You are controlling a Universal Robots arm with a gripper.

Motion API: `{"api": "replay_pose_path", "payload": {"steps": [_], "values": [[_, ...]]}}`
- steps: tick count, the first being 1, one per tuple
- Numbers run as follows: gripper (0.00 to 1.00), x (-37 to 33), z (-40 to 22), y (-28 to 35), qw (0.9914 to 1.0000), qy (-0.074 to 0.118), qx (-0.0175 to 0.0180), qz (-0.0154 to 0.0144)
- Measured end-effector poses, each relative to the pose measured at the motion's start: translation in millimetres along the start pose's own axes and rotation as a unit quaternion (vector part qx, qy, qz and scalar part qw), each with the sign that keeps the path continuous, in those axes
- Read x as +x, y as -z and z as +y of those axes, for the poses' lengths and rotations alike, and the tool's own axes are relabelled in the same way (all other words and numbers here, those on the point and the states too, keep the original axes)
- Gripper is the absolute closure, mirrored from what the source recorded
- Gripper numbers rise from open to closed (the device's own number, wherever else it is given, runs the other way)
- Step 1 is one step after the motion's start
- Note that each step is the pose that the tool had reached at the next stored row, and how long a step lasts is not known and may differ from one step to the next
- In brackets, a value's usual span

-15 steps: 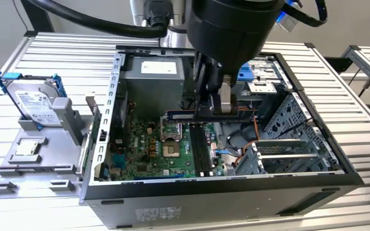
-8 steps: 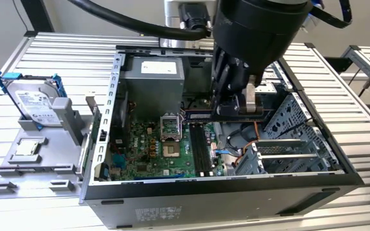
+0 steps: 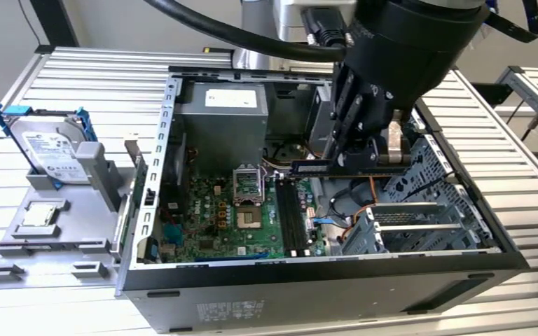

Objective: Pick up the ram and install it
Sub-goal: 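Pick up the ram and move it above insertion slot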

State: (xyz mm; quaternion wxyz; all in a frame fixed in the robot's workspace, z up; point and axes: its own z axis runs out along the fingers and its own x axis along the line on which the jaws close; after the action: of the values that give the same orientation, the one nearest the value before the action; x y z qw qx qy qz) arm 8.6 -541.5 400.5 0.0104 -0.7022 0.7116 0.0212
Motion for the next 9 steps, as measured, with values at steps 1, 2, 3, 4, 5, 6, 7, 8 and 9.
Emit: {"api": "replay_pose_path", "payload": {"steps": [1, 2, 3, 4, 5, 6, 7, 8, 9], "values": [[1.00, 0.0, -2.5, 0.1, 1.00000, 0.000, 0.0000, 0.0000], [1.00, 0.0, -4.8, 0.1, 1.00000, 0.000, 0.0000, 0.0000], [1.00, 0.0, -6.3, 0.1, 1.00000, 0.000, 0.0000, 0.0000], [1.00, 0.0, -6.7, 0.1, 1.00000, 0.000, 0.0000, 0.0000], [1.00, 0.0, -6.6, 0.0, 1.00000, 0.000, 0.0000, 0.0000], [1.00, 0.0, -6.7, 0.0, 1.00000, 0.000, 0.0000, 0.0000], [1.00, 0.0, -6.7, 0.1, 1.00000, 0.000, 0.0000, 0.0000], [1.00, 0.0, -6.8, 0.1, 1.00000, 0.000, 0.0000, -0.0001], [1.00, -0.1, -6.8, 0.1, 1.00000, 0.000, 0.0000, -0.0001]]}}
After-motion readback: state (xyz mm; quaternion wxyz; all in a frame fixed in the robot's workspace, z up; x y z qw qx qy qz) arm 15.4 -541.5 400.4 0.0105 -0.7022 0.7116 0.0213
